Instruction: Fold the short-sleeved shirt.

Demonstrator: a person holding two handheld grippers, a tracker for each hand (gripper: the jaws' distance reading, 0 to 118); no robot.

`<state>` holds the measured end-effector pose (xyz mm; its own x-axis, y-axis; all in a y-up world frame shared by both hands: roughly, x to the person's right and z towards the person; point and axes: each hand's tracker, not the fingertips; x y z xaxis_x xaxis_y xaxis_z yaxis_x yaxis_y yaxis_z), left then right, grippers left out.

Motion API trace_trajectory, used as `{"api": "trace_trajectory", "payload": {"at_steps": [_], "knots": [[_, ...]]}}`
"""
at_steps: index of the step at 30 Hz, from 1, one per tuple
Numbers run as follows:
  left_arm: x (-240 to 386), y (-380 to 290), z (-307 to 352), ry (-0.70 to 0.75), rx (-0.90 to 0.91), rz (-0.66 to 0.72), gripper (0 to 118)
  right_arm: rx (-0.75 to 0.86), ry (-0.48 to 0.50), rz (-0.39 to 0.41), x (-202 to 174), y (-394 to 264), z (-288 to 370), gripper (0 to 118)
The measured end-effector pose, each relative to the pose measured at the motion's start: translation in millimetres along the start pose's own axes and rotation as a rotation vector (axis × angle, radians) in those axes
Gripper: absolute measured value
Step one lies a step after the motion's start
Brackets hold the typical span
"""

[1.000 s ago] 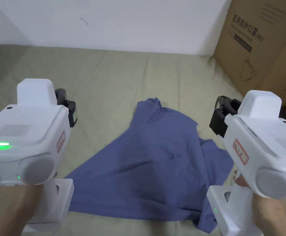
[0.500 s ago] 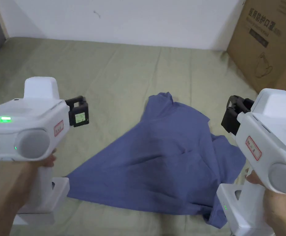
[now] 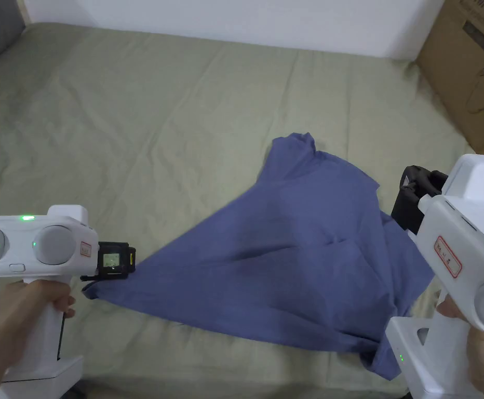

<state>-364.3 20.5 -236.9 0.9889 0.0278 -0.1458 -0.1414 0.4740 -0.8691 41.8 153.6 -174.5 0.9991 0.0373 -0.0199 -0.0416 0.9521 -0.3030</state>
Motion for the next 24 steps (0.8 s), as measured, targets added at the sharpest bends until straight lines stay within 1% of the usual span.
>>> {"api": "trace_trajectory", "payload": {"at_steps": [1,2,3,6,8,9,10,12,14,16,18,19,20,21,22,24], "knots": [[-0.1,-1.9,-6.7,-0.005,-0.029,0.017,117,-0.007,-0.001,0.002,-0.5,-1.2,-1.9,0],[0.4,-4.0,-12.5,-0.012,-0.057,0.028,112,-0.013,0.001,0.004,-0.8,-2.4,-3.2,0],[1.3,-6.3,-16.8,-0.026,-0.083,0.029,95,-0.019,0.001,0.009,-0.3,-3.5,-3.8,0],[6.5,-10.7,-26.4,-0.035,-0.133,0.058,32,-0.034,-0.004,0.021,-0.8,-5.8,-7.4,0],[10.5,-14.4,-31.3,-0.115,-0.153,0.064,12,-0.047,0.001,0.01,1.2,-6.0,-8.1,0],[12.2,-15.5,-32.2,-0.109,-0.138,0.05,6,-0.047,0.003,0.007,1.5,-6.1,-8.8,0],[14.2,-16.3,-30.7,-0.116,-0.114,0.039,5,-0.049,0.003,0.007,1.5,-6.1,-9.7,0],[19.1,-15.5,-25.0,-0.085,-0.093,0.02,4,-0.053,-0.002,0.012,3.7,-5.3,-11.4,0],[21.0,-17.1,-15.0,-0.084,-0.026,-0.017,4,-0.064,0.005,0.014,5.2,-2.7,-15.9,0],[20.5,-18.2,1.6,-0.095,0.042,0.02,3,-0.078,0.011,0.021,8.5,2.3,-21.2,0],[19.0,-21.0,17.3,-0.123,0.108,0.07,3,-0.126,0.03,0.051,11.3,12.3,-35.0,0],[20.0,-22.4,24.1,-0.125,0.13,0.072,3,-0.172,0.046,0.052,14.2,18.0,-43.5,0],[19.5,-23.2,30.7,-0.125,0.157,0.067,3,-0.187,0.069,0.037,17.0,24.9,-54.3,1],[20.7,-24.7,36.3,-0.125,0.178,0.067,3,-0.206,0.099,0.033,19.2,31.0,-65.1,12],[21.8,-26.5,42.0,-0.128,0.197,0.069,3,-0.241,0.104,0.053,21.3,38.3,-80.4,38],[22.3,-27.7,48.3,-0.139,0.226,0.09,3,-0.333,0.132,0.117,25.5,50.4,-117.9,108]]}}
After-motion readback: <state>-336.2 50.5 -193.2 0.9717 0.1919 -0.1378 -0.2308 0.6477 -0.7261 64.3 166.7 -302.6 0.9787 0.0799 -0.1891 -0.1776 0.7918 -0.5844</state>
